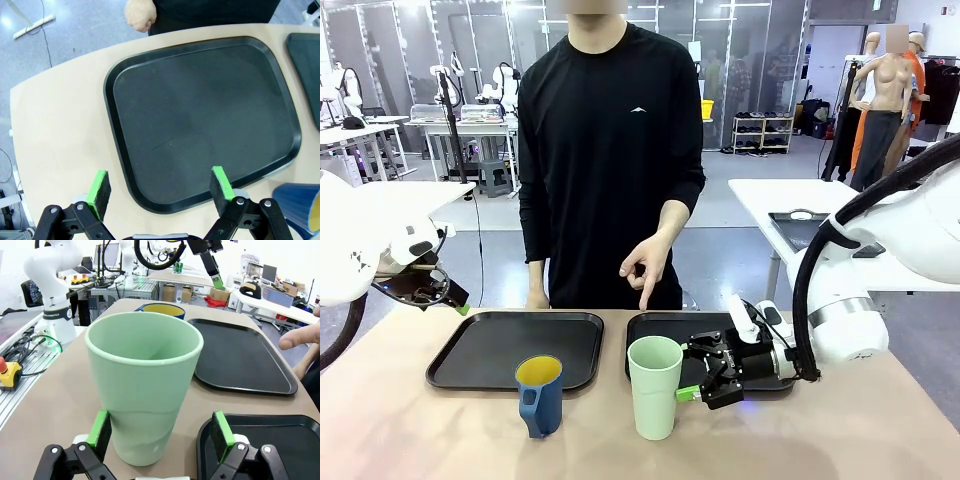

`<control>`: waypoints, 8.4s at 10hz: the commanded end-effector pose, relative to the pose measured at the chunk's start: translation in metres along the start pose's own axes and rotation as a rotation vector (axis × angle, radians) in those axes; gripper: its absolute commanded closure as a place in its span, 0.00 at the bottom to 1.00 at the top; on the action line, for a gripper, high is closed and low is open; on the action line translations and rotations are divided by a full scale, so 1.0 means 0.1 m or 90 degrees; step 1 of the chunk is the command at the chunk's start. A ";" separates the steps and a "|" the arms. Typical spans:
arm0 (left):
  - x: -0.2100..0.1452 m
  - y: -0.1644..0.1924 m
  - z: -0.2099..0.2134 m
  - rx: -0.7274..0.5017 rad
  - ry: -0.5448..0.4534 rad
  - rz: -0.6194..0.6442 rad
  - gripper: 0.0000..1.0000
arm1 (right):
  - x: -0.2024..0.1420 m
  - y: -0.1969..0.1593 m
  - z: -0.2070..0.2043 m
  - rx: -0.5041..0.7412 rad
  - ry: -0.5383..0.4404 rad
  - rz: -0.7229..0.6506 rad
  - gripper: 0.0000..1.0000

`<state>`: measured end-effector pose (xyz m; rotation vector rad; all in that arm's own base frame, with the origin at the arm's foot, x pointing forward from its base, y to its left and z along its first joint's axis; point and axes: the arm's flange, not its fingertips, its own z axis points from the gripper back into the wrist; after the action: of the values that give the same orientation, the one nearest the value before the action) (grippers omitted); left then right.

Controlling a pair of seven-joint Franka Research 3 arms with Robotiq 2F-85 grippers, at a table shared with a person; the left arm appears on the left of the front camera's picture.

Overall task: Sort and store the cups by type.
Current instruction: Pick up the Reusable plastic cup, then place the picked Reusable plastic cup into the Flat Tray indicated by the person.

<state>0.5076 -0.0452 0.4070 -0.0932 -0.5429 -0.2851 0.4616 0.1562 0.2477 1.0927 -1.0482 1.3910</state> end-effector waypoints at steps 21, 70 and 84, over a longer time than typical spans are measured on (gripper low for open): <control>0.01 0.00 0.01 0.001 -0.002 0.000 0.00 | -0.10 -0.14 -0.60 0.153 -0.032 0.010 0.20; 0.01 0.00 0.01 0.001 -0.002 0.000 0.00 | 0.51 -0.65 0.97 -0.037 -0.048 -0.020 0.15; 0.01 0.00 0.01 0.001 -0.002 0.000 0.00 | 0.02 -1.35 1.18 -0.125 -0.085 -0.058 0.15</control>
<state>0.5076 -0.0451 0.4070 -0.0932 -0.5430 -0.2850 0.5910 0.0467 0.2796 1.0806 -1.1763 1.1583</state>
